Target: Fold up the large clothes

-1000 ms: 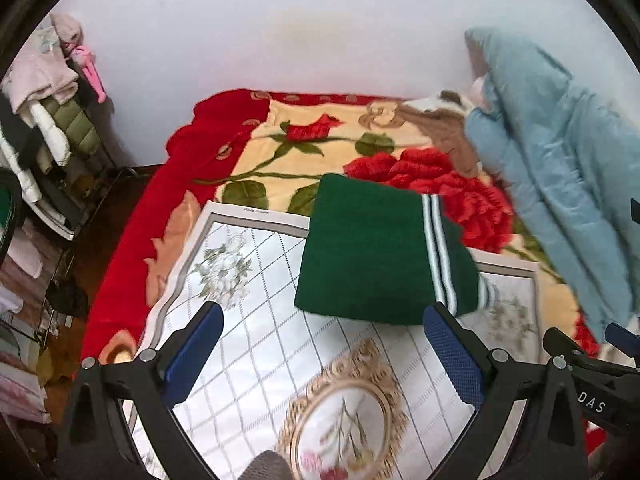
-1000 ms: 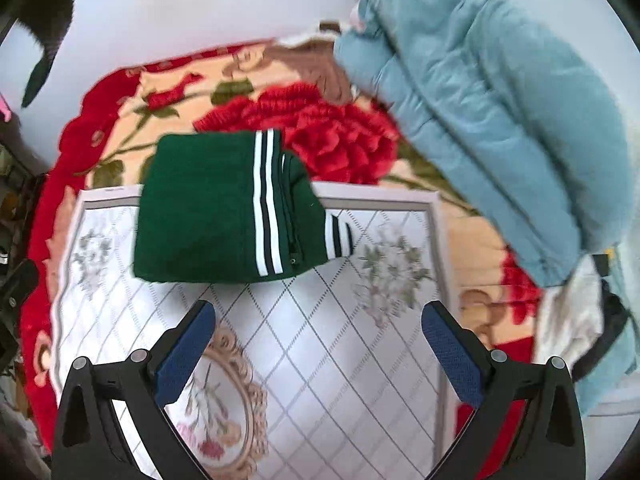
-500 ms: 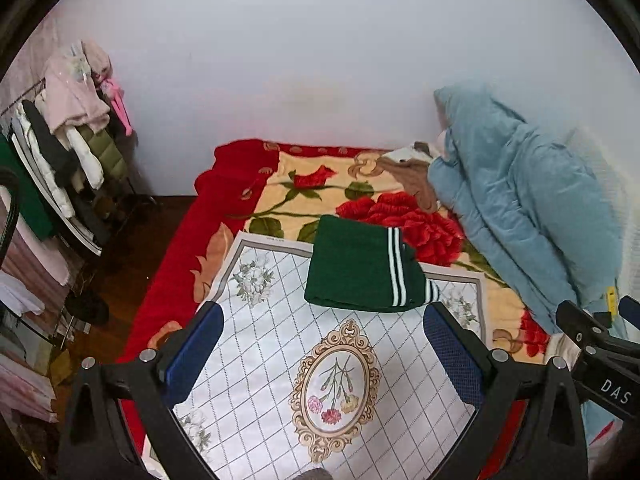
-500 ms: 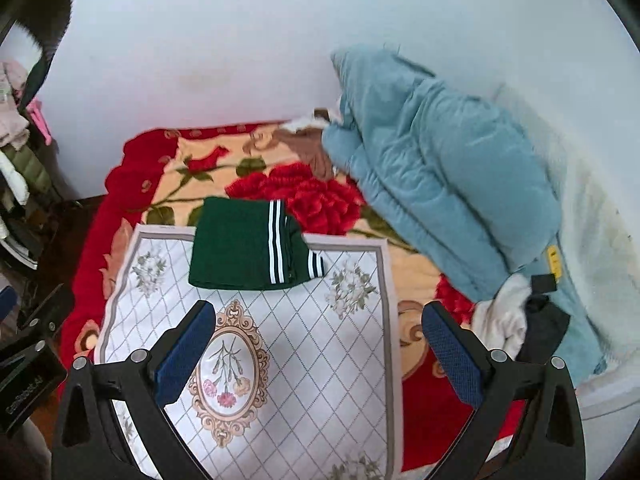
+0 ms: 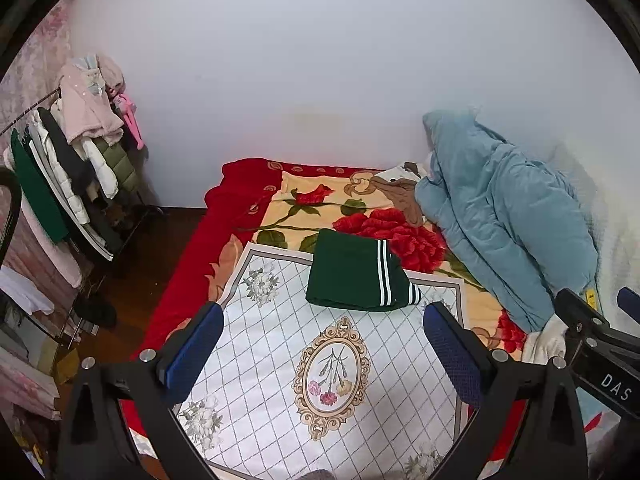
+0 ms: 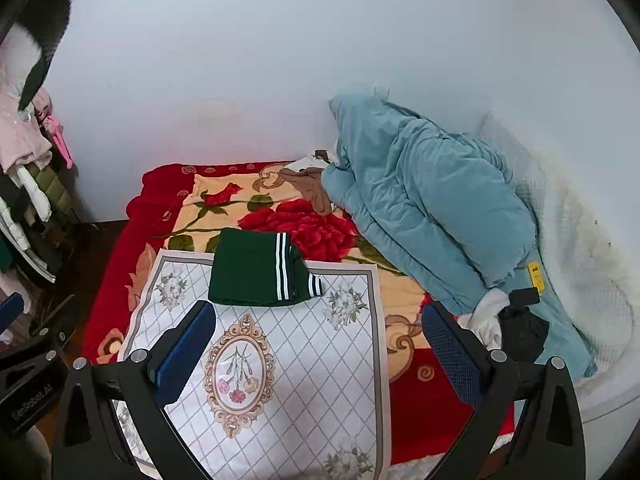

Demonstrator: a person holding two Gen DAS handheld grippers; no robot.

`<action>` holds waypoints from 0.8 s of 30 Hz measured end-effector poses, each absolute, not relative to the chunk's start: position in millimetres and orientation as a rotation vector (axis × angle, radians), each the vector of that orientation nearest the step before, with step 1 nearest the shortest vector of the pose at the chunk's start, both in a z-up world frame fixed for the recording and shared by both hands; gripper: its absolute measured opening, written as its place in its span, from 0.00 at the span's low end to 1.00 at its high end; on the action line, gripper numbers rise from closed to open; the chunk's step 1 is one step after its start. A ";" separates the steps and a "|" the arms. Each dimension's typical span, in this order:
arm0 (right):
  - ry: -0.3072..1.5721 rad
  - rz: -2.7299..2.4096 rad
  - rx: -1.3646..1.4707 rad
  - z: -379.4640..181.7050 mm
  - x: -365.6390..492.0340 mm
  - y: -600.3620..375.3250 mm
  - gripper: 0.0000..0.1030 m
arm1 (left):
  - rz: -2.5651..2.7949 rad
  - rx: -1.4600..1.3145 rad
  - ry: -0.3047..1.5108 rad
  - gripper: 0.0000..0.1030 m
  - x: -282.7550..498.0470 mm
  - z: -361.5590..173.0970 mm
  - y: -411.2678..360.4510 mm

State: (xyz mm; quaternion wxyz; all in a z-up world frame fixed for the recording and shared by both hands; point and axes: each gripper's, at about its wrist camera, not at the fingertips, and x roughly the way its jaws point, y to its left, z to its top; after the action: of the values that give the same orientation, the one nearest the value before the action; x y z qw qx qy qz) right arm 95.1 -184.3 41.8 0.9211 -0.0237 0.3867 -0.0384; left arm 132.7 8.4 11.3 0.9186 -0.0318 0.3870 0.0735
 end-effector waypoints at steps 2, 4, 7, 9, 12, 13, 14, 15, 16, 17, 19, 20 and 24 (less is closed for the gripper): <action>0.796 -0.069 -0.041 47.5 86.0 -184.0 1.00 | 0.152 -0.068 0.791 0.99 126.1 15.9 7.2; 0.799 -0.064 -0.041 49.7 81.4 -183.5 1.00 | 0.151 -0.065 0.782 0.99 121.2 18.3 6.1; 0.796 -0.060 -0.050 55.6 71.1 -182.5 1.00 | 0.153 -0.067 0.775 0.99 115.1 21.4 4.7; 0.788 -0.060 -0.050 58.0 66.3 -182.7 1.00 | 0.162 -0.072 0.766 0.99 110.6 23.5 4.4; 0.786 -0.062 -0.050 58.0 62.4 -182.7 1.00 | 0.170 -0.082 0.756 0.99 106.3 25.2 5.3; 0.785 -0.060 -0.053 58.3 60.8 -183.0 1.00 | 0.174 -0.081 0.753 0.99 105.6 25.0 5.4; 0.785 -0.061 -0.057 58.7 59.2 -183.1 1.00 | 0.177 -0.078 0.754 0.99 105.0 24.8 5.4; 0.785 -0.062 -0.060 58.4 58.7 -182.5 1.00 | 0.178 -0.077 0.755 0.99 103.7 24.6 4.9; 0.782 -0.063 -0.063 59.5 56.9 -182.4 1.00 | 0.177 -0.078 0.755 0.99 103.2 24.2 4.6; 0.778 -0.064 -0.067 60.3 55.4 -182.3 1.00 | 0.180 -0.077 0.756 0.99 103.0 24.1 3.9; 0.771 -0.063 -0.079 62.8 56.4 -182.2 1.00 | 0.184 -0.078 0.756 0.99 101.8 24.4 3.8; 0.770 -0.062 -0.083 63.9 56.0 -181.8 1.00 | 0.186 -0.080 0.756 0.99 100.9 24.2 4.0; 0.770 -0.056 -0.087 64.9 55.0 -180.7 1.00 | 0.193 -0.080 0.755 0.99 97.1 24.5 3.5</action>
State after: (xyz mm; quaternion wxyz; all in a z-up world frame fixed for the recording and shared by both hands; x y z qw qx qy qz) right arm 55.0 -180.7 64.9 0.9254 -0.0425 0.3755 -0.0272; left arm 97.1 3.5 24.5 0.9244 -0.0391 0.3677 0.0939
